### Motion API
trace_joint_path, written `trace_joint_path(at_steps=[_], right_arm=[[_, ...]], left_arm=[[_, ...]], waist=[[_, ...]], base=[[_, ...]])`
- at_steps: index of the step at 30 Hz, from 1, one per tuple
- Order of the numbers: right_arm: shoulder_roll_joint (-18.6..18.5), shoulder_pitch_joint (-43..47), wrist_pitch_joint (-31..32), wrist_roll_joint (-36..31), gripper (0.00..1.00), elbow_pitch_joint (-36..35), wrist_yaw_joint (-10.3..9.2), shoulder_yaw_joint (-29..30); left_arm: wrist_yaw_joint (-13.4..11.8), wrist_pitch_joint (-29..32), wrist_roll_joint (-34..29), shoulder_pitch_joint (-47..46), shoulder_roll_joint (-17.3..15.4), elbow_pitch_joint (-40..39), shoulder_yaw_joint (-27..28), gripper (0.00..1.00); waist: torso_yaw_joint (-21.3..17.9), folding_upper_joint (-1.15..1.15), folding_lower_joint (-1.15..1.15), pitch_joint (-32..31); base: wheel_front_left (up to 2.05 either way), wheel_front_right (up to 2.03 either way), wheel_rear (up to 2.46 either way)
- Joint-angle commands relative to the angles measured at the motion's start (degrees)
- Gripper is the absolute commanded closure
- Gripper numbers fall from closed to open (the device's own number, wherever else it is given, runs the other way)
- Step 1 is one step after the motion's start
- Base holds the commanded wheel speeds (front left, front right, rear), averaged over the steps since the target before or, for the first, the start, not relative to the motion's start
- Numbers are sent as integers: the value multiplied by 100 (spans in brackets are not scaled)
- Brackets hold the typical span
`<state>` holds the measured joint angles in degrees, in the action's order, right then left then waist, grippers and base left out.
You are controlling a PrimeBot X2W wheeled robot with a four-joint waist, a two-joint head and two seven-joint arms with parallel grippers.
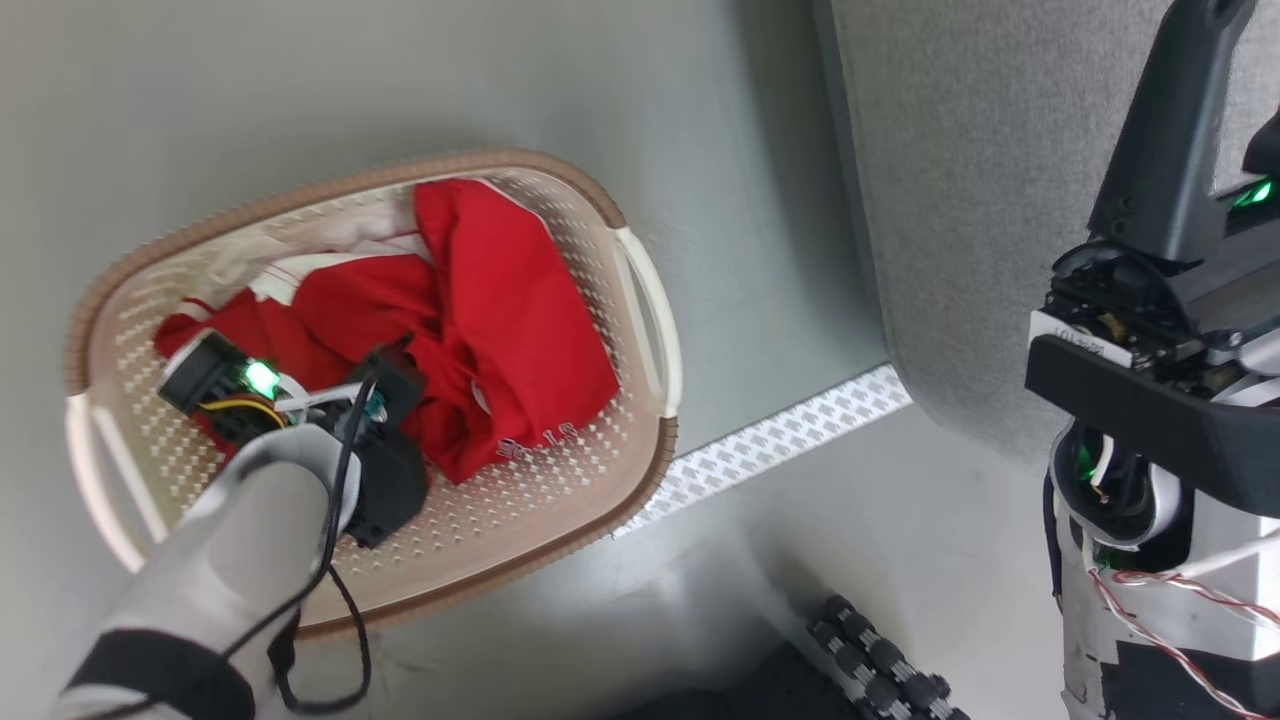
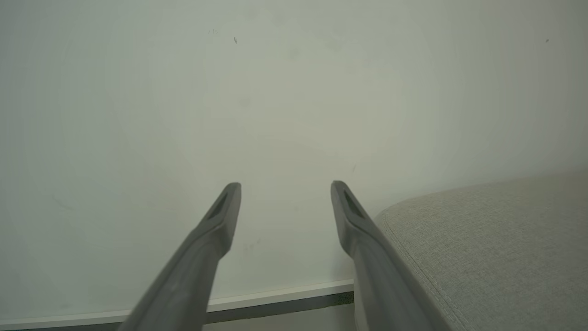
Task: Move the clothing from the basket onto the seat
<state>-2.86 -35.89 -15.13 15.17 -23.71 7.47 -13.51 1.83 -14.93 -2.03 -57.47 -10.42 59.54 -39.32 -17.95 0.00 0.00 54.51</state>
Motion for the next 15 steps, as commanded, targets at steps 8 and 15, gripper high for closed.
trace_joint_path(at_steps=[8, 15], right_arm=[[-5, 262, -9, -265, 0, 194, 4, -80], [-6, 568, -10, -423, 0, 378, 4, -75]], left_arm=[[-313, -31, 325, 880, -217, -1312, 165, 100], [-643, -32, 510, 1736, -403, -2594, 283, 100]], waist=[[449, 0, 0, -691], [625, 0, 0, -1342]], base=[[0, 0, 0], [0, 0, 0]])
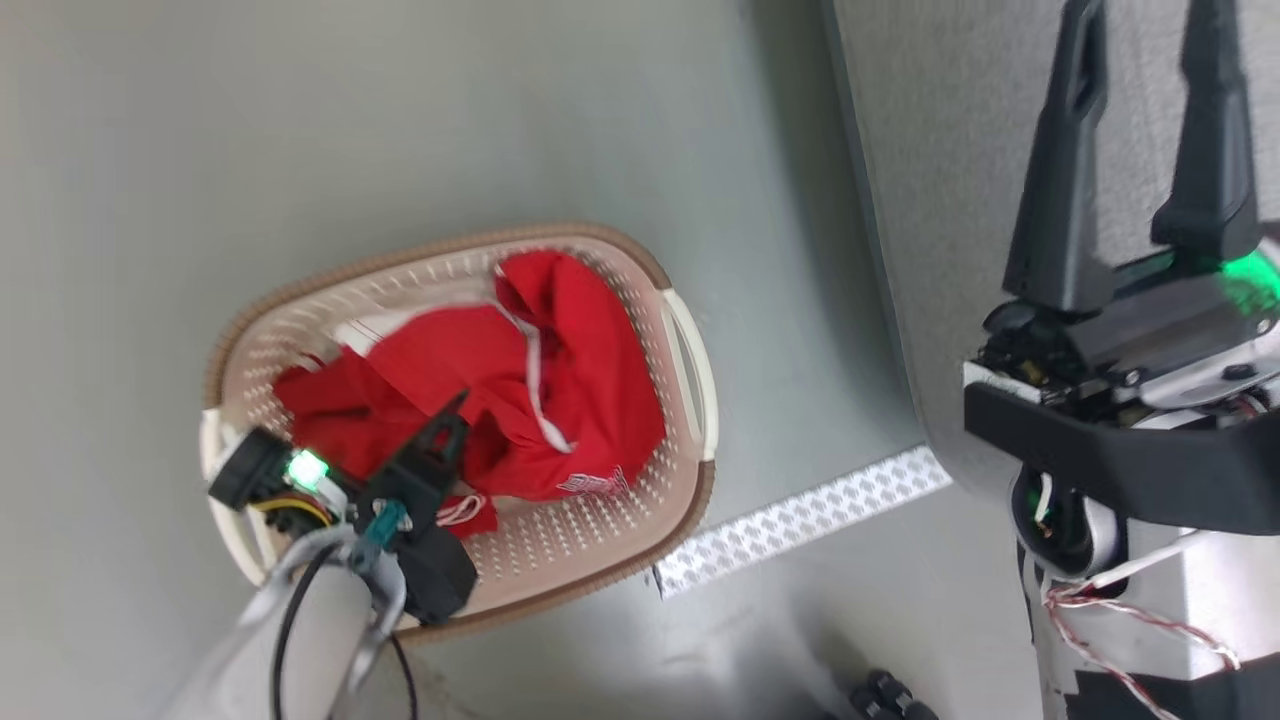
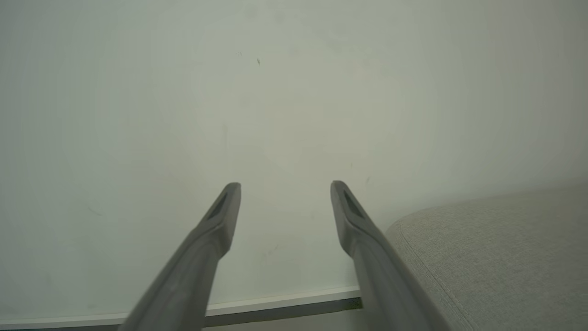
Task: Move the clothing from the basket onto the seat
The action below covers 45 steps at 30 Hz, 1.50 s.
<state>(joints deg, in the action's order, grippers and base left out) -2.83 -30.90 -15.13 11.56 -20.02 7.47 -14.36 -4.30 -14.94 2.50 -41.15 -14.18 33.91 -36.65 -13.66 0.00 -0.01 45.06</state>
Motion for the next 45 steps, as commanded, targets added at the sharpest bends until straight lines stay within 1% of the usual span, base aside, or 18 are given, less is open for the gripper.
trace_joint_path(at_steps=[1, 5, 8, 15, 16, 21, 24, 27, 34, 40, 45], right_arm=[[-10, 126, -10, -94, 0, 37, 4, 13], [-11, 348, -10, -178, 0, 165, 4, 67], [-9, 515, -10, -274, 0, 259, 4, 22], [-11, 981, -10, -438, 0, 559, 4, -26], [-11, 981, -10, -438, 0, 559, 4, -26], [-11, 1317, -10, -487, 0, 788, 4, -64], [-11, 1487, -9, -475, 0, 919, 4, -124], [-12, 1633, -10, -380, 0, 1019, 4, -185], [-11, 1997, -10, -235, 0, 1315, 4, -366], [-34, 2362, -10, -74, 0, 1512, 4, -577], [-89, 2421, -9, 3, 0, 1516, 4, -720]], left_arm=[[-59, -31, 75, 227, -38, -220, 41, 100], [-169, -31, 218, 669, -78, -948, 170, 100], [-206, -31, 299, 976, -90, -1383, 226, 100], [-241, -31, 418, 1613, -134, -2215, 392, 100], [-241, -31, 418, 1613, -134, -2215, 392, 100], [-293, -32, 550, 1992, -75, -2855, 674, 100], [-181, -31, 821, 2209, 45, -3103, 897, 100], [-86, -31, 952, 2348, 97, -3393, 1154, 100], [61, -32, 1049, 2579, 187, -3854, 1607, 100], [78, -32, 1036, 2729, 279, -3964, 1946, 100], [98, -32, 964, 2695, 392, -4072, 2108, 100]], waist=[[229, 0, 1, -494], [369, 0, 1, -871], [473, 0, 1, -1168], [688, 0, 1, -1979], [688, 0, 1, -1979], [810, 0, 1, -2548], [834, 0, 1, -2853], [825, 0, 1, -3086], [726, 0, 1, -3718], [574, 0, 1, -4274], [513, 0, 1, -4354]], base=[[0, 0, 0], [0, 0, 0], [0, 0, 0], [0, 0, 0], [0, 0, 0], [0, 0, 0], [0, 0, 0], [0, 0, 0], [0, 0, 0], [0, 0, 0], [0, 0, 0]])
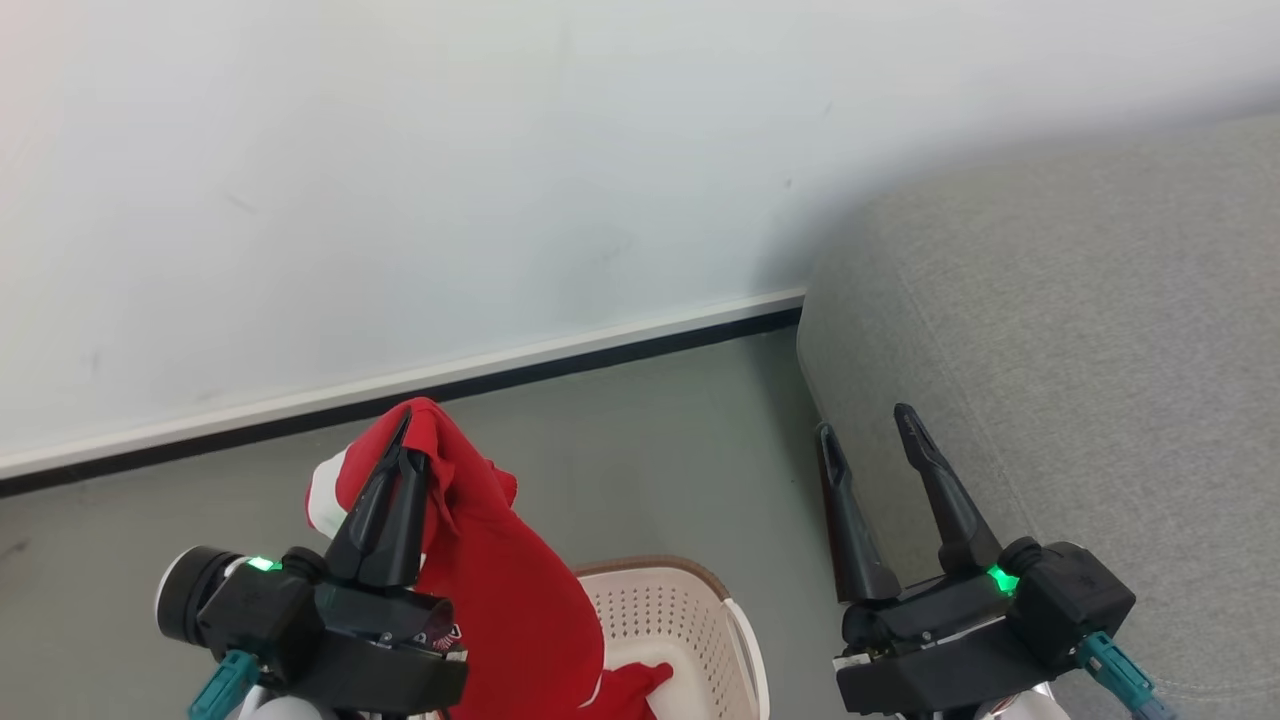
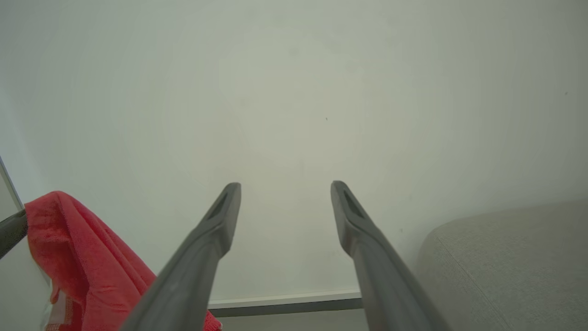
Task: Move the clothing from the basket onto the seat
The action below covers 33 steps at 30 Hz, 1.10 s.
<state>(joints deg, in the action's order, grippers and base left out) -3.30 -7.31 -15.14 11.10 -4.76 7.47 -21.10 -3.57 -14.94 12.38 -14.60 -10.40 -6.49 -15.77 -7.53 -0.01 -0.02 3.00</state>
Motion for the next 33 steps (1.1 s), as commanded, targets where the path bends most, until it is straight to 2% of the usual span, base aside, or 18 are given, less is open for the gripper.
trace_joint_path(at_steps=[1, 9, 15, 23, 33], right_arm=[[-43, 57, -9, 69, 0, -5, 4, -86], [-114, 9, -8, 318, 0, 228, 4, -539], [-350, -259, -9, 654, 0, 532, 4, -1227], [-576, -950, -9, 1239, 0, 1277, 4, -2316], [-633, -1348, -8, 1280, 0, 1608, 4, -2630]], left_arm=[[37, -32, -38, 13, 32, -46, 40, 100], [230, -32, -223, -245, 188, -27, 48, 100], [424, -32, -361, -471, 304, -33, -110, 100], [706, -32, -435, -810, 447, -92, -406, 100], [893, -32, -557, -1026, 583, -83, -949, 100]], waist=[[-104, 1, 2, -148], [-86, 1, 2, -163], [-77, 1, 2, -184], [-117, 1, 2, -174], [-85, 1, 2, -185]], base=[[0, 0, 0], [0, 0, 0], [0, 0, 0], [0, 0, 0], [0, 0, 0]])
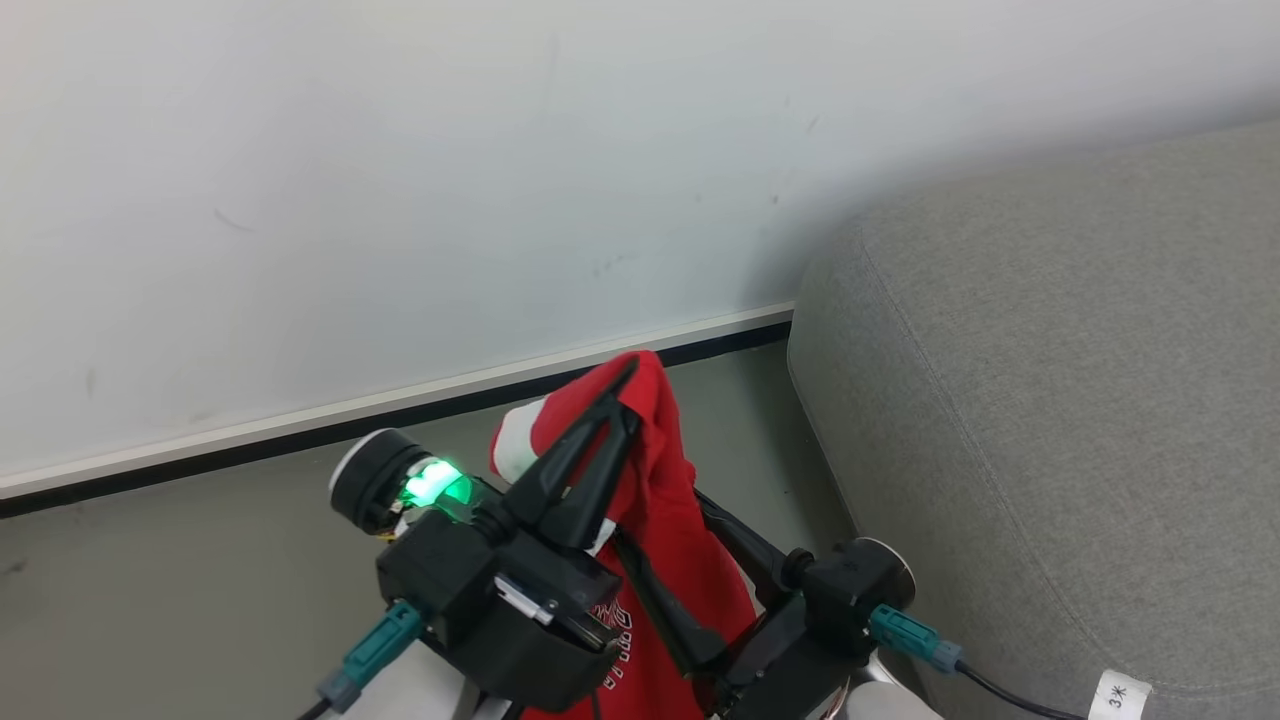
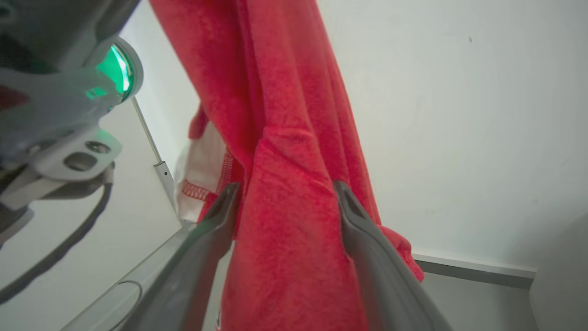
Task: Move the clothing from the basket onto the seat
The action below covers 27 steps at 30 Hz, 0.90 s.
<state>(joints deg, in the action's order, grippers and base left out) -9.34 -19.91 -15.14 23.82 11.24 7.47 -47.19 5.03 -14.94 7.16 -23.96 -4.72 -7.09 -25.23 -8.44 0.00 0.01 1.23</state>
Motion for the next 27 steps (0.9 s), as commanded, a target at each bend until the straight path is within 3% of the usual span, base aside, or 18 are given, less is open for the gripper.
trace_joint_path(at_steps=[1, 3, 4, 5, 6, 15, 16, 17, 18, 27], right_arm=[[-24, -96, -9, -33, 0, 18, 4, -24], [-2, -62, -9, -67, 0, 62, 4, -38], [13, -55, -9, -77, 23, 64, 4, -32], [29, -43, -9, -84, 73, 67, 4, -31], [35, -28, -9, -99, 100, 72, 4, -36], [13, 58, -9, -186, 100, 46, 4, 111], [6, 66, -9, -179, 100, 51, 4, 132], [0, 58, -9, -181, 100, 56, 4, 162], [-1, 55, -9, -191, 100, 60, 4, 201], [65, 111, -9, -319, 100, 14, 4, 665]], left_arm=[[41, -32, -50, -91, 25, -25, -45, 100], [32, -32, -70, -69, 35, -26, -99, 100], [33, -32, -80, -61, 37, -25, -117, 100], [24, -32, -87, -53, 39, -24, -126, 100], [24, -32, -89, -45, 39, -20, -135, 100], [-55, 4, -30, 126, -24, 248, -48, 100], [-44, -1, -29, 106, -18, 246, -55, 69], [-54, -5, -19, 88, -16, 252, -56, 22], [-71, -5, -7, 75, -13, 257, -55, 0], [-155, 116, -50, 14, -41, 271, -96, 0]], waist=[[10, 0, -1, -18], [15, 0, -1, -37], [14, 0, -1, -47], [10, 0, -1, -55], [5, 0, -1, -60], [-50, 0, -1, -87], [-55, 0, -1, -84], [-62, 0, -1, -78], [-68, 0, -1, -71], [-154, 0, -1, 6]], base=[[0, 0, 0], [0, 0, 0], [0, 0, 0], [0, 0, 0], [0, 0, 0], [0, 0, 0], [0, 0, 0], [0, 0, 0], [0, 0, 0], [0, 0, 0]])
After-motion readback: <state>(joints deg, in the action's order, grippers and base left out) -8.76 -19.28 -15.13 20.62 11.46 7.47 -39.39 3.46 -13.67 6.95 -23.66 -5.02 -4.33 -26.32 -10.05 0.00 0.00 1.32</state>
